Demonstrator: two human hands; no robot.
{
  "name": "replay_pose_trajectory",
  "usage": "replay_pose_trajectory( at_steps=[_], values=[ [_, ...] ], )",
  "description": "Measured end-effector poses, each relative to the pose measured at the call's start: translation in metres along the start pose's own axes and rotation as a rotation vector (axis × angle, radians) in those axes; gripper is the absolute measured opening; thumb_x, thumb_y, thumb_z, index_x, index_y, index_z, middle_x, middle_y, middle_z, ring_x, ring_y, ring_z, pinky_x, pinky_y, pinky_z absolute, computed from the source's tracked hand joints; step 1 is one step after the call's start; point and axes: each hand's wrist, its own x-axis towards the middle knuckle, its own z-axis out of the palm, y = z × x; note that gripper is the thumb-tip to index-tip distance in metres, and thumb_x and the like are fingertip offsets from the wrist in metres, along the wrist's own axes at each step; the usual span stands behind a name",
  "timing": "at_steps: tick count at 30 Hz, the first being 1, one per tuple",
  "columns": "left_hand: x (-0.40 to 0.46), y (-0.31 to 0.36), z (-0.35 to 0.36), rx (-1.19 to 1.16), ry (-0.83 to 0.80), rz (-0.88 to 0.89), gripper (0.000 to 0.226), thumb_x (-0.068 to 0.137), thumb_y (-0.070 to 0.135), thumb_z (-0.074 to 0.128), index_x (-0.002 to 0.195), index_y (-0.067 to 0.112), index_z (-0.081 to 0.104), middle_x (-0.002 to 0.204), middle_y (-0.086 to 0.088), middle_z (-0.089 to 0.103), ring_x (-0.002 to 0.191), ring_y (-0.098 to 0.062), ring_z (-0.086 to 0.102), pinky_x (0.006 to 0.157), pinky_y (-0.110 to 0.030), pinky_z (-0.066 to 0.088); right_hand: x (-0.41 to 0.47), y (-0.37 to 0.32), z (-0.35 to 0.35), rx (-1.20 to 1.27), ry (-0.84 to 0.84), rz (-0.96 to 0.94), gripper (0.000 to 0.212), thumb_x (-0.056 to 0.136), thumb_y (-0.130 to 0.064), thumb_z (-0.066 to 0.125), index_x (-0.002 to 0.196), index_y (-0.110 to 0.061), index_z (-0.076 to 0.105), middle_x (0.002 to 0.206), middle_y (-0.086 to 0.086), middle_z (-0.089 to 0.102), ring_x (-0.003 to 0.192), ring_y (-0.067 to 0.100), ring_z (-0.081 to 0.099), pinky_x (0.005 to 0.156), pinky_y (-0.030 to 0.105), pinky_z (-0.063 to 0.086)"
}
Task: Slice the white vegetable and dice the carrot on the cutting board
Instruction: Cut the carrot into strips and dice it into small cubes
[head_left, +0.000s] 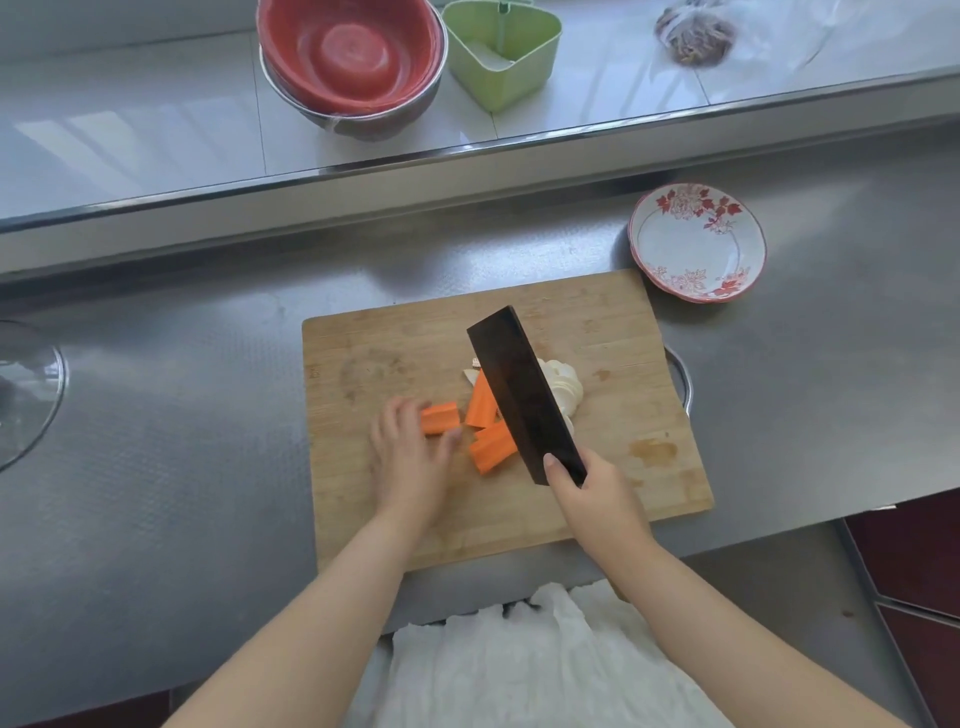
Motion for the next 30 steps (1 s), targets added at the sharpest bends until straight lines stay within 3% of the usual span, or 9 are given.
replay_pose_trajectory(
  at_steps=[2,5,12,16,20,24,27,30],
  values=[
    [-0.005,0.011,0.015,0.093,-0.118,0.224,0.048,0.087,0.038,0.065,0.128,0.019,0.050,0.131,0.001,0.047,0.125,-0.021,0.037,0.103,-0.033,0.029,0.000,0.003,-0.002,0.007,0.006,0.016,0.020,0.095,-0.043,0.048,0.088,-0.028,0.058,0.074,-0.001,0.065,0.069,0.015,0.061,0.062,0.036,0.050],
    [-0.008,0.025,0.036,0.280,-0.216,0.396,0.054,0.088,0.038,0.062,0.136,0.022,0.043,0.136,0.003,0.044,0.126,-0.020,0.037,0.102,-0.033,0.028,0.000,0.007,-0.006,0.014,0.034,0.031,0.019,0.095,-0.044,0.048,0.084,-0.031,0.056,0.075,-0.004,0.064,0.071,0.013,0.061,0.067,0.039,0.052],
    [0.002,0.044,0.052,0.421,-0.199,0.441,0.047,0.090,0.033,0.059,0.132,0.018,0.045,0.130,-0.002,0.047,0.117,-0.023,0.043,0.096,-0.034,0.035,0.002,0.017,-0.016,0.036,0.081,0.022,0.012,0.095,-0.043,0.048,0.090,-0.035,0.055,0.081,-0.010,0.064,0.077,0.008,0.059,0.075,0.041,0.055],
    [0.003,0.046,0.050,0.363,-0.202,0.417,0.038,0.090,0.028,0.058,0.126,0.019,0.049,0.126,0.000,0.049,0.114,-0.021,0.044,0.093,-0.032,0.037,0.002,0.021,-0.023,0.012,0.080,0.015,0.012,0.096,-0.042,0.048,0.088,-0.034,0.053,0.080,-0.009,0.064,0.077,0.009,0.059,0.074,0.042,0.055],
    [0.002,0.041,0.039,0.146,-0.206,0.281,0.038,0.089,0.030,0.059,0.125,0.020,0.050,0.122,0.004,0.050,0.112,-0.016,0.047,0.089,-0.031,0.042,0.004,0.022,-0.029,-0.023,0.065,-0.005,0.014,0.096,-0.043,0.046,0.090,-0.034,0.055,0.077,-0.007,0.065,0.073,0.010,0.061,0.071,0.041,0.055],
    [-0.005,0.026,0.030,-0.290,-0.254,0.040,0.048,0.087,0.018,0.067,0.131,0.022,0.049,0.117,0.011,0.051,0.103,-0.003,0.053,0.089,-0.023,0.046,0.005,0.020,-0.029,-0.067,0.035,-0.027,0.017,0.096,-0.042,0.046,0.089,-0.030,0.056,0.072,-0.003,0.063,0.069,0.015,0.060,0.066,0.042,0.053],
    [-0.008,0.011,0.022,-0.666,-0.287,-0.232,0.059,0.088,0.010,0.065,0.137,0.029,0.040,0.122,0.008,0.053,0.108,-0.006,0.054,0.090,-0.024,0.046,0.007,0.021,-0.025,-0.095,0.015,-0.042,0.019,0.096,-0.042,0.046,0.093,-0.028,0.058,0.071,-0.006,0.062,0.068,0.014,0.060,0.064,0.041,0.052],
    [-0.010,-0.013,0.014,-0.901,-0.311,-0.338,0.066,0.089,-0.004,0.059,0.136,0.037,0.038,0.121,0.001,0.059,0.110,-0.012,0.059,0.093,-0.032,0.048,0.008,0.020,-0.020,-0.131,-0.012,-0.047,0.018,0.096,-0.043,0.046,0.091,-0.030,0.058,0.068,-0.006,0.062,0.065,0.014,0.059,0.060,0.038,0.050]
  ],
)
